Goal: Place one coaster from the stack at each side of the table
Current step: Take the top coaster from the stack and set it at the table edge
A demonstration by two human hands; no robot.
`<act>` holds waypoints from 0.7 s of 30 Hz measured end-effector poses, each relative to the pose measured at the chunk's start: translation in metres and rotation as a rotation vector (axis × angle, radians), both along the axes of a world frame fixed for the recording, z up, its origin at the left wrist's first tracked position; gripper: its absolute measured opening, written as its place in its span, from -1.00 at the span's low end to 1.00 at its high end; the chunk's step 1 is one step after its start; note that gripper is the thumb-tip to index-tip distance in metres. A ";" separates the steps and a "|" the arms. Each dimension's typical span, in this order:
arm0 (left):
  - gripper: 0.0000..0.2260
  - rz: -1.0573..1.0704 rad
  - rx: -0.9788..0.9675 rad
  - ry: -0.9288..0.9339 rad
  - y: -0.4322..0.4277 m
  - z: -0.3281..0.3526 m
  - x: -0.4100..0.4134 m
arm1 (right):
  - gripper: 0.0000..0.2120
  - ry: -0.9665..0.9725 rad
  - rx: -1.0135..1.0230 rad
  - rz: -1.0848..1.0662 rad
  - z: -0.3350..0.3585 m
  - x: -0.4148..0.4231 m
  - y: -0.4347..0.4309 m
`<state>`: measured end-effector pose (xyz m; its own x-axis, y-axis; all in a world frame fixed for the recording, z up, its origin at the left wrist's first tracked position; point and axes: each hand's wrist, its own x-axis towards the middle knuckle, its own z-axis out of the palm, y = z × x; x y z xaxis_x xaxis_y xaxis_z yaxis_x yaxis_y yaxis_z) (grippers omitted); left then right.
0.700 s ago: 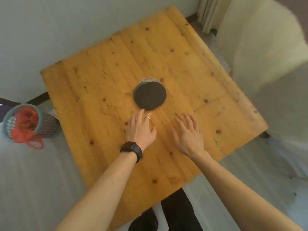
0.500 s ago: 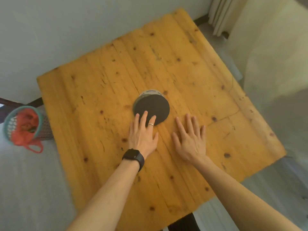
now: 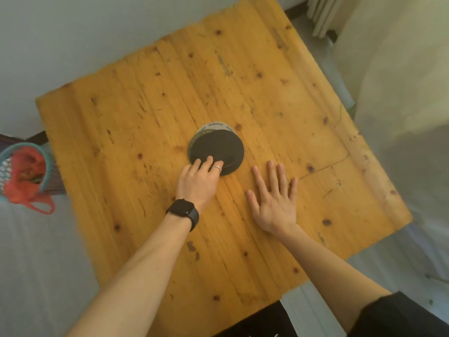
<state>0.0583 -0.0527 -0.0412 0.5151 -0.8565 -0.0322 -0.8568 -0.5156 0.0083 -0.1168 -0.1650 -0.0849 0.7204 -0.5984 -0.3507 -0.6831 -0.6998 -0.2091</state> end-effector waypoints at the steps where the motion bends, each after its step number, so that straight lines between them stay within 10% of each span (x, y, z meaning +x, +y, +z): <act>1: -0.77 0.038 -0.062 0.027 -0.002 0.009 0.002 | -0.38 0.017 0.022 0.008 0.002 -0.001 -0.001; 8: -0.73 0.441 -0.452 0.577 0.011 0.091 -0.029 | -0.38 -0.089 0.211 -0.144 0.045 0.005 0.005; 15: -0.88 0.710 -0.573 1.257 0.068 0.090 -0.092 | -0.62 -0.572 1.160 -0.977 0.103 -0.052 0.063; 21: -0.89 0.830 -0.440 1.418 0.115 0.057 -0.143 | -0.66 -0.520 1.132 -0.929 0.098 -0.107 0.088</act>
<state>-0.0847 0.0620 0.0154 0.5729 -0.4605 -0.6780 0.4276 -0.5379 0.7266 -0.2235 -0.0773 0.0131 0.4414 -0.4925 -0.7500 -0.4590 0.5943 -0.6604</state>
